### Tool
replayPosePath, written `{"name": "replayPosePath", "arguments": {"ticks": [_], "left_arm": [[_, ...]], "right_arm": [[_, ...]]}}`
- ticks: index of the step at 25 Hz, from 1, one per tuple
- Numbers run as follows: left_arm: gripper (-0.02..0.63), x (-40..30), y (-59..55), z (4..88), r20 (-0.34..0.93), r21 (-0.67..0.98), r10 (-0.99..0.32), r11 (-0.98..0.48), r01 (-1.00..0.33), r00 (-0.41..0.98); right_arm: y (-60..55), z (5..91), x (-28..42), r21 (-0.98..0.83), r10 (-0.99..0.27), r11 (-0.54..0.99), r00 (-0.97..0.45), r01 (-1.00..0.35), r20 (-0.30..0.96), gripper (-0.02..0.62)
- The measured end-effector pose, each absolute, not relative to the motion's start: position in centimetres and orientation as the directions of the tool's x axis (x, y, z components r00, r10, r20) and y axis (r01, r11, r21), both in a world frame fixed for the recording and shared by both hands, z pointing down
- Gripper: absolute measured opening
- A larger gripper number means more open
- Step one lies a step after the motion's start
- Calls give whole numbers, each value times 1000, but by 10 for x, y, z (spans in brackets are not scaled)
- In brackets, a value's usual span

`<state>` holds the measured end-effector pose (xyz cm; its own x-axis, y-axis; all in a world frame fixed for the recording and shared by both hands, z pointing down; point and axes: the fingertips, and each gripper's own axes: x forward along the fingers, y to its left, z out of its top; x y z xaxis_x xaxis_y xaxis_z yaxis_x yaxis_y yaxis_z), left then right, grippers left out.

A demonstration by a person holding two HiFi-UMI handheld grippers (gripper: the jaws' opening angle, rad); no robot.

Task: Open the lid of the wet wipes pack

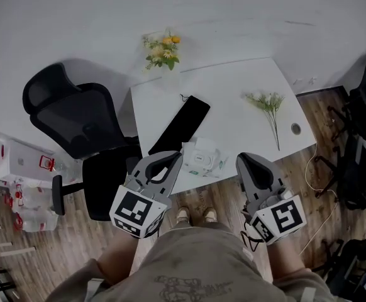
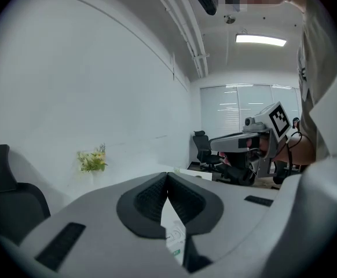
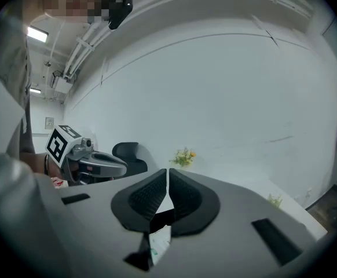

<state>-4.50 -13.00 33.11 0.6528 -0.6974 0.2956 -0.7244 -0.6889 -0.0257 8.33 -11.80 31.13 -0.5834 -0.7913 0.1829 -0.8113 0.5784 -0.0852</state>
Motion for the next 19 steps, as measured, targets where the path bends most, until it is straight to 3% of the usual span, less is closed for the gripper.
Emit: {"name": "replayPosePath", "arguments": {"ticks": [19], "left_arm": [[16,-54,-116,329,297,-24,-709,-675,-737,640]], "right_arm": [[-97,317,70,-57,-757,619,-614,-784,226,38]]}}
